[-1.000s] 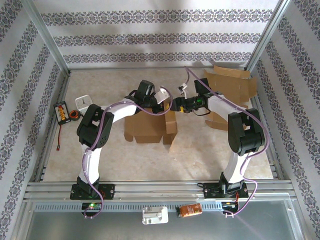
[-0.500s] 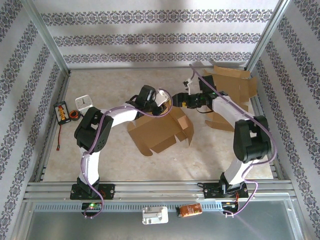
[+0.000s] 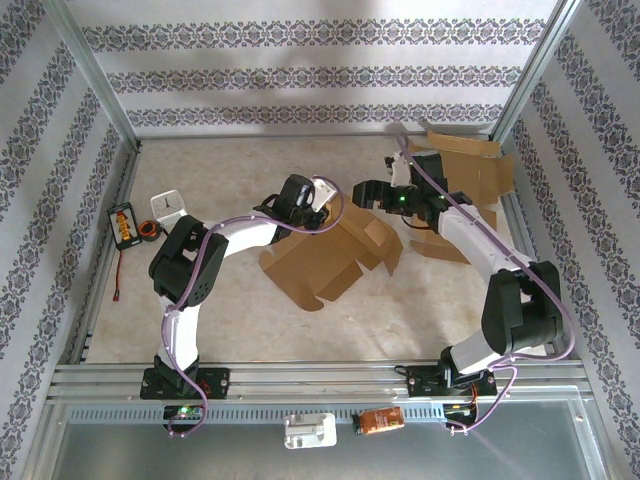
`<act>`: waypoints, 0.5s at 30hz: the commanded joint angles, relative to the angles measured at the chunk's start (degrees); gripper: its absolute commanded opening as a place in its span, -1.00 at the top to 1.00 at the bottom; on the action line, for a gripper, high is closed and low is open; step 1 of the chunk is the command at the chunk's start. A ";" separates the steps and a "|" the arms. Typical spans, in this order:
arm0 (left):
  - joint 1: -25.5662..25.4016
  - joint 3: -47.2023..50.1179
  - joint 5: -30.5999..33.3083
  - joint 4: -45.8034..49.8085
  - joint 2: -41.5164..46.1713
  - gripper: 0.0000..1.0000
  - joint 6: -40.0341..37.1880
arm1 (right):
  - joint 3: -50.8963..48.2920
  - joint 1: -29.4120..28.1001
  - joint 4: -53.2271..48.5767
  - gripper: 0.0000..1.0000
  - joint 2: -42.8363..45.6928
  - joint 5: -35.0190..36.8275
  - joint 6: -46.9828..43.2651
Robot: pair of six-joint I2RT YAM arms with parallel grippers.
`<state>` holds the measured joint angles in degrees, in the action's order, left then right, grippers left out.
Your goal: Fold the paper box
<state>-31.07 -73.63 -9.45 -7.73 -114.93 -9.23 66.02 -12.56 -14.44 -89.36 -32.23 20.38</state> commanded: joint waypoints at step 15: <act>1.50 -9.90 -10.61 7.70 -8.44 0.39 -6.15 | 10.27 -1.14 -4.43 -0.31 -20.21 -25.05 -6.66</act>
<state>-29.80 -82.37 -19.66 -3.38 -120.38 -14.61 75.59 -12.16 -17.82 -107.96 -52.16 15.62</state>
